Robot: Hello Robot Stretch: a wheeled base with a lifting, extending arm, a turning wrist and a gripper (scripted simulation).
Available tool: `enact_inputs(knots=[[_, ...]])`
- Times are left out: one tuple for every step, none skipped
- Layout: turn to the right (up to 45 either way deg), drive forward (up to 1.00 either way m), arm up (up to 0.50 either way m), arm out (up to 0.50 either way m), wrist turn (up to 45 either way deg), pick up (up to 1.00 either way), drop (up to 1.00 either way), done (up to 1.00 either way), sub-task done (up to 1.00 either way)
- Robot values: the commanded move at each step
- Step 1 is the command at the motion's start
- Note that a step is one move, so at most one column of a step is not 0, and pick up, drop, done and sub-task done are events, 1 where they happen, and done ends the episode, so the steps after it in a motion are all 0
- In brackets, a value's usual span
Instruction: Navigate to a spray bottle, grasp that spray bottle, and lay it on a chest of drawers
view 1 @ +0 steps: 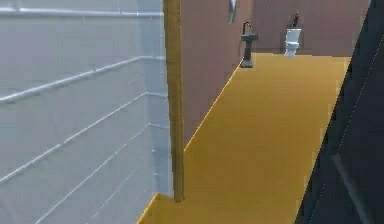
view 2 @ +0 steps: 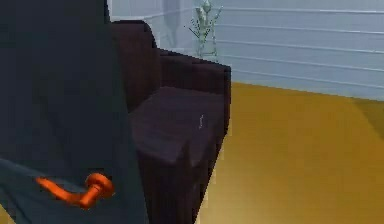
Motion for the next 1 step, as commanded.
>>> enact_inputs(knots=[[0.0,0.2,0.0,0.0,0.0,0.0,0.0,0.0,0.0]])
